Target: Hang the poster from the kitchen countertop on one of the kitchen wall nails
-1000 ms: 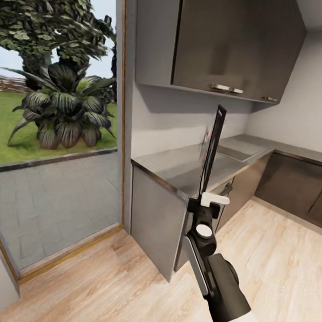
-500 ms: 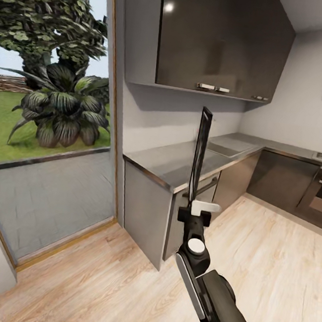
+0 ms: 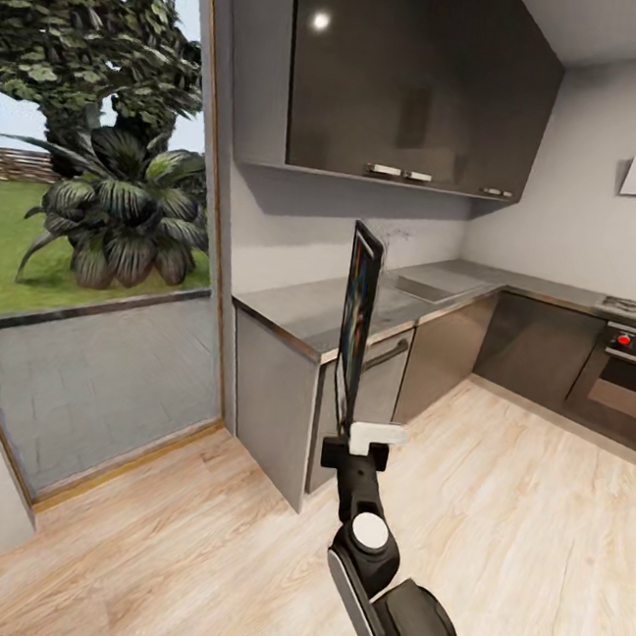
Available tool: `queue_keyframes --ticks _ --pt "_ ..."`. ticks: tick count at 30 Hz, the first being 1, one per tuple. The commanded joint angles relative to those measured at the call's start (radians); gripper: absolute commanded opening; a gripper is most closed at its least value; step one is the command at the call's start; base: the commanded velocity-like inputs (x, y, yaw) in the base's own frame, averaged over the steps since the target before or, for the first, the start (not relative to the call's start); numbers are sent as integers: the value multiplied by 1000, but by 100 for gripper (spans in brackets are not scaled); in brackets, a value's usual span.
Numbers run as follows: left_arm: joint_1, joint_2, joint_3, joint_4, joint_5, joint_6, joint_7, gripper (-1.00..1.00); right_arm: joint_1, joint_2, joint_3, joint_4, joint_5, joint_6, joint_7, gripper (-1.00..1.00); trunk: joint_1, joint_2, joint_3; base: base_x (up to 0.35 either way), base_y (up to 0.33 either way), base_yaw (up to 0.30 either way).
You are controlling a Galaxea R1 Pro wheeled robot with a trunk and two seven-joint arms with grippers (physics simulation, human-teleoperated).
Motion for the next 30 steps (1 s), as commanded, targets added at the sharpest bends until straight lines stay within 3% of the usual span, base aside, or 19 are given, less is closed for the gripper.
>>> queue_keyframes --ticks 1,3,4,5,6,9,12,15,18,21,23,25,30 --pt "1 3 23 -2 0 0 -34 100 15 -7 6 -2 -9 -14 29 -100 0 -1 -1 -64 -57 0" --pt "1 6 48 -2 0 -1 -64 100 30 -19 9 -3 -9 -32 67 -100 0 -1 -1 -46 -41 0" --pt "1 9 111 -2 -1 -1 -143 100 61 -66 19 -3 -9 -83 185 -100 0 -1 -1 -13 -12 0" --pt "1 10 130 -3 -1 -1 -177 100 73 -85 21 -2 -9 -100 247 -100 0 -1 -1 -9 -8 0" --pt "1 10 138 -3 -2 -1 -194 100 80 -97 21 -2 -9 -106 282 -100 0 -1 -1 -7 -6 0" --pt "1 19 161 -2 -2 -2 -254 100 103 -166 21 3 -7 -122 465 -100 0 -1 -1 -3 -3 0" --pt "1 26 167 -2 -2 -1 -275 100 110 -214 20 9 -12 -135 583 -100 0 -1 -1 -1 -1 0" --pt "1 30 170 -1 -2 -1 -284 100 113 -240 10 27 -38 -153 661 -100 0 -1 -1 0 0 0" --pt "1 34 171 -1 -2 -2 -304 100 114 -268 -53 73 -97 -169 788 -100 0 -1 -1 0 0 0" --pt "1 36 172 1 -3 -3 -340 100 114 -284 -239 152 -143 -170 1056 -100 0 -1 -1 0 0 0" --pt "1 37 172 1 -3 -3 -347 100 112 -286 -303 185 -151 -169 1157 -100 0 -1 -1 0 0 9" --pt "1 37 172 1 -4 -3 -351 100 110 -287 -336 205 -155 -169 1211 -100 0 -1 0 -16 -13 80" --pt "1 38 172 2 -4 -3 -354 100 105 -282 -362 238 -157 -169 1255 -100 0 -1 3 -161 -118 193"
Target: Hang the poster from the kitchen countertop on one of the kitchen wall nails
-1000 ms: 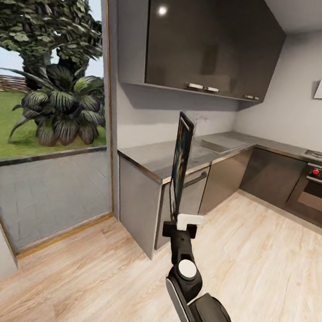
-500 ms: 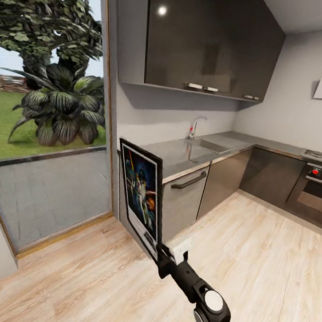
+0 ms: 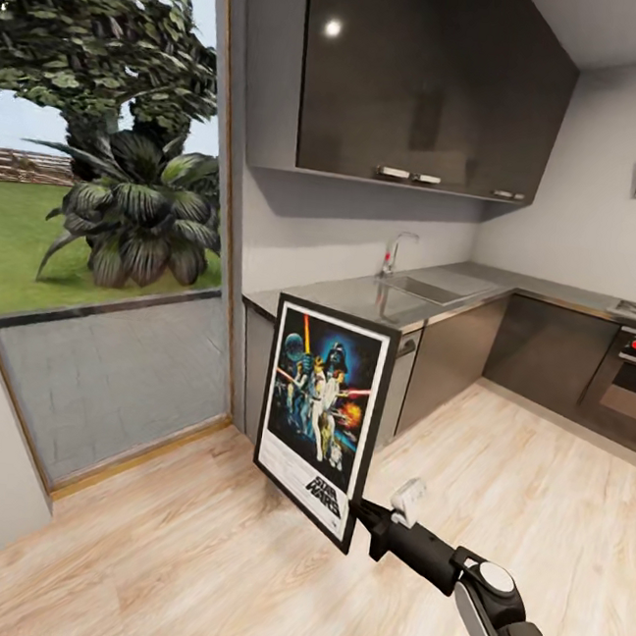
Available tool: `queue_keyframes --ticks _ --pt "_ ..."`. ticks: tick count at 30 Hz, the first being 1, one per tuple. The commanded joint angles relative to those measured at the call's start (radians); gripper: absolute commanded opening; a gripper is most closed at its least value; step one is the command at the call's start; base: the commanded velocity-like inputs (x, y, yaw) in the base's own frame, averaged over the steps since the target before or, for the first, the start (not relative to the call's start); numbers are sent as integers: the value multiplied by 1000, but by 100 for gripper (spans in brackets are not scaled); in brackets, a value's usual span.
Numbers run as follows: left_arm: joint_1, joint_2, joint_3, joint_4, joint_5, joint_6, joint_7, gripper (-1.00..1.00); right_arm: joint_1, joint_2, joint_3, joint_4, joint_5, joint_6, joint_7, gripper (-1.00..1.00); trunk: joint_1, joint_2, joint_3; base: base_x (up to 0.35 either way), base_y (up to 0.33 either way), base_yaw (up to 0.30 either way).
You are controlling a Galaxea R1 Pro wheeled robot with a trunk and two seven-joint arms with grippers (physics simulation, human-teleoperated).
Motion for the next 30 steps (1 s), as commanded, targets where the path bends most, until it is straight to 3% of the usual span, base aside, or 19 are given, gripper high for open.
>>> queue_keyframes --ticks 1,9,12,30 --pt "0 0 3 -1 0 -1 -5 100 -1 0 0 5 -14 10 5 -100 0 -1 0 -240 -159 236" --pt "0 -1 4 0 -1 -19 -5 100 -5 2 -2 38 -15 10 20 -100 0 -1 1 -88 -62 78" --pt "0 -2 0 0 -2 -18 -5 100 -4 3 -2 82 -15 8 18 -100 -12 20 9 -5 -4 4" --pt "0 -2 -4 2 -4 -16 -5 100 -4 1 -8 86 -17 6 18 -100 -81 146 47 0 0 0"
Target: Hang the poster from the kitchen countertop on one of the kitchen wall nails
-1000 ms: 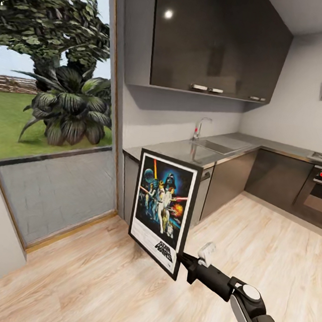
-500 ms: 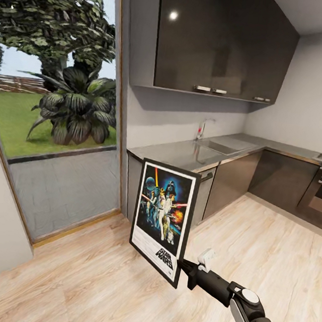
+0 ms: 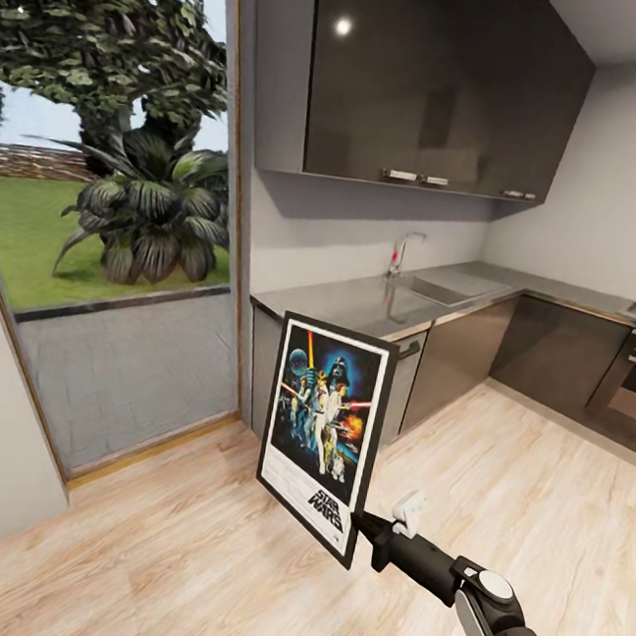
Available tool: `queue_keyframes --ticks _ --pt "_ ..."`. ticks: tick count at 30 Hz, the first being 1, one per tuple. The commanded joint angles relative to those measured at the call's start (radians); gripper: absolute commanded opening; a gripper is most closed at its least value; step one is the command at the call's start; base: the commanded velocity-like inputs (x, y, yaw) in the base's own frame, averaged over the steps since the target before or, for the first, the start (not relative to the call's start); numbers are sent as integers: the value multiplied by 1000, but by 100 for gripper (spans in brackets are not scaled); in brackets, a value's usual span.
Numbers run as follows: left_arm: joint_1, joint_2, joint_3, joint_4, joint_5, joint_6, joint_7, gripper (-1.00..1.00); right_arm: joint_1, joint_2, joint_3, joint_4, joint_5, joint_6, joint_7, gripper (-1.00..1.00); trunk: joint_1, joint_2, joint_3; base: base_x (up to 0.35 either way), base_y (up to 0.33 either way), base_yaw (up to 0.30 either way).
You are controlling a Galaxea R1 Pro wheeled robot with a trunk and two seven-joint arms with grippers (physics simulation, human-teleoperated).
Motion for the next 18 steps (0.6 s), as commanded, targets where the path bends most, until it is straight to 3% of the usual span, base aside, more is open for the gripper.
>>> queue_keyframes --ticks 1,18 --pt "0 0 3 -1 -1 -1 -5 100 -1 -1 1 0 -13 11 1 -100 -4 7 2 0 0 0" --pt "0 0 3 -2 -1 -2 -5 100 -1 -1 1 -2 -13 6 3 -100 -69 126 55 0 0 0"
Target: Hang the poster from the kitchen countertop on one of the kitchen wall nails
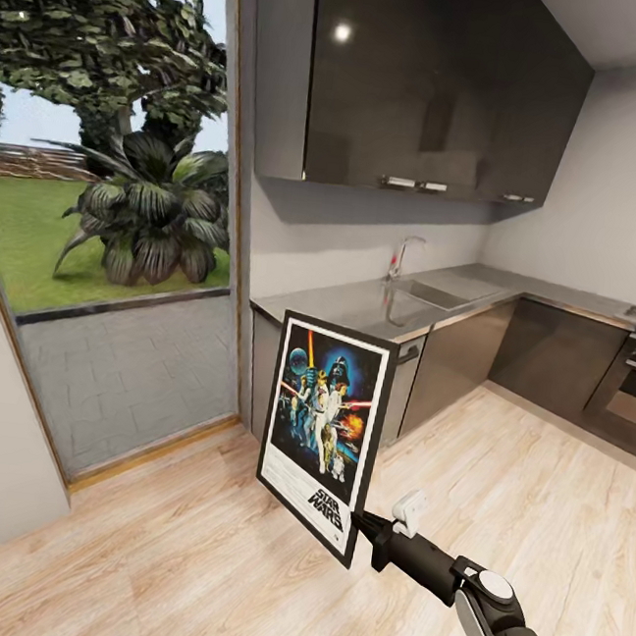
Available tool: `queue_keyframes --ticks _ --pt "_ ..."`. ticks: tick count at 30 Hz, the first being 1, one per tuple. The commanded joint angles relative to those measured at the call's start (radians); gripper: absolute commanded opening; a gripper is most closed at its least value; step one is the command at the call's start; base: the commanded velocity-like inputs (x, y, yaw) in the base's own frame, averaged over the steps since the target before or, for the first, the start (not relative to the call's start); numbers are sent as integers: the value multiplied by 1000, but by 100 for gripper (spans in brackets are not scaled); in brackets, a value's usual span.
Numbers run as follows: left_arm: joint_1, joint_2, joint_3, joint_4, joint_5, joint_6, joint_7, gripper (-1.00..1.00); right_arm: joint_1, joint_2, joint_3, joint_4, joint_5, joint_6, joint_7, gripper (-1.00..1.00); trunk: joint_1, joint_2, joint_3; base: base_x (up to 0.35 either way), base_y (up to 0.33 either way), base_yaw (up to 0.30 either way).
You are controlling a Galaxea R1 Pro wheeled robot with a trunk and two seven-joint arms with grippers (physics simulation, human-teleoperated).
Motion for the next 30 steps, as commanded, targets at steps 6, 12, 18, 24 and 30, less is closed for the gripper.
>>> queue_keyframes --ticks 6,12,18,24,30 --pt "0 0 3 -1 -1 -1 -5 100 -1 -1 1 0 -13 11 2 -100 -23 42 18 0 0 0" --pt "0 0 3 -1 -1 -1 -5 100 -1 -1 1 0 -13 11 2 -100 -46 84 37 0 0 0" --pt "0 0 2 0 -1 3 -5 100 -1 -1 1 0 -13 11 0 -100 -69 126 56 0 0 0" --pt "0 0 2 -1 -1 3 -5 100 -1 -1 1 0 -13 11 2 -100 -92 168 74 0 0 0" --pt "0 0 2 -1 -1 3 -5 100 -1 -1 1 0 -13 11 4 -100 -115 210 93 0 0 0"
